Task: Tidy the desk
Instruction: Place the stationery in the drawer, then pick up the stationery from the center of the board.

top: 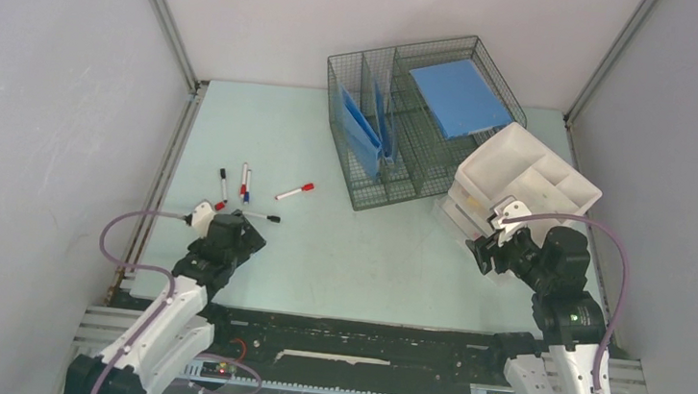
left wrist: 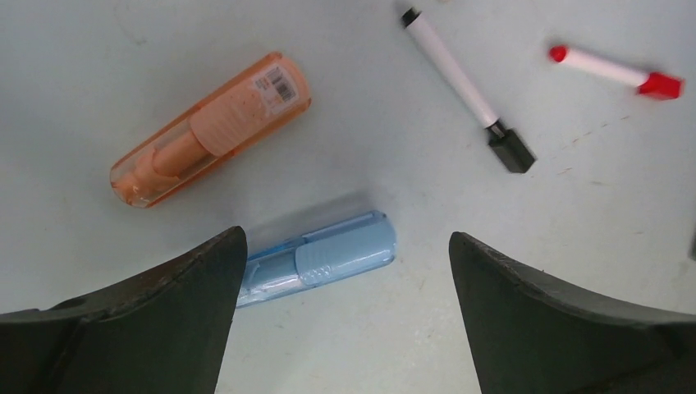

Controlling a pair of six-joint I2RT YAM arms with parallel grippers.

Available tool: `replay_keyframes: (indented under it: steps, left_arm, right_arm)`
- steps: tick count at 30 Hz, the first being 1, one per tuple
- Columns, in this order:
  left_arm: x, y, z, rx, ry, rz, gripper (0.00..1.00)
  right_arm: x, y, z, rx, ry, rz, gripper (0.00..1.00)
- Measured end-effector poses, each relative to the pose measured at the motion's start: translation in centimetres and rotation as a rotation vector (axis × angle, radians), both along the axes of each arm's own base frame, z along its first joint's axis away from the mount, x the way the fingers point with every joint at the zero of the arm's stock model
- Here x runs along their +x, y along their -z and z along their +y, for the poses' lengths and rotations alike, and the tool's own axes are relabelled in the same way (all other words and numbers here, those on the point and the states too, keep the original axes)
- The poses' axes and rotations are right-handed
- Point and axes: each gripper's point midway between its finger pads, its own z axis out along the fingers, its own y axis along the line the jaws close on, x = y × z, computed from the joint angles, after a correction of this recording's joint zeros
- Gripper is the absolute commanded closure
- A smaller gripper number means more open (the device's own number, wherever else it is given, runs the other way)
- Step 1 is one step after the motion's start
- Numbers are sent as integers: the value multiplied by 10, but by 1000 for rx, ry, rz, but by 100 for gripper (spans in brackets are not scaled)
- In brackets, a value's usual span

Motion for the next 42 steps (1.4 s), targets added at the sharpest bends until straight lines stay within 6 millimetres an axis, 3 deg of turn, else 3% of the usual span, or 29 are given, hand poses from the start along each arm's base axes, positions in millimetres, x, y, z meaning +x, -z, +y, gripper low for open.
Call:
replay_keyframes:
  steps: [3,10,16,20,28,42]
  left_arm:
    - [-2,11,-1,10,17,56,2]
    - [6,9,-14,-42,55,54,9]
    - [0,8,-32,-124,102,24,18]
    - [-3,11,-38,-137,117,35,31]
    - [-2,18,-58,-93,178,119,38]
    - [3,24,-67,-60,202,192,72]
  right_arm:
    - [-1,1,1,1,-4,5,32]
    - [-2,1,2,4,-11,5,31]
    - [-2,1,2,5,-13,6,31]
    - [-2,1,2,5,-14,7,31]
    - [-3,2,3,6,-18,11,31]
    - [-5,0,4,11,-27,4,31]
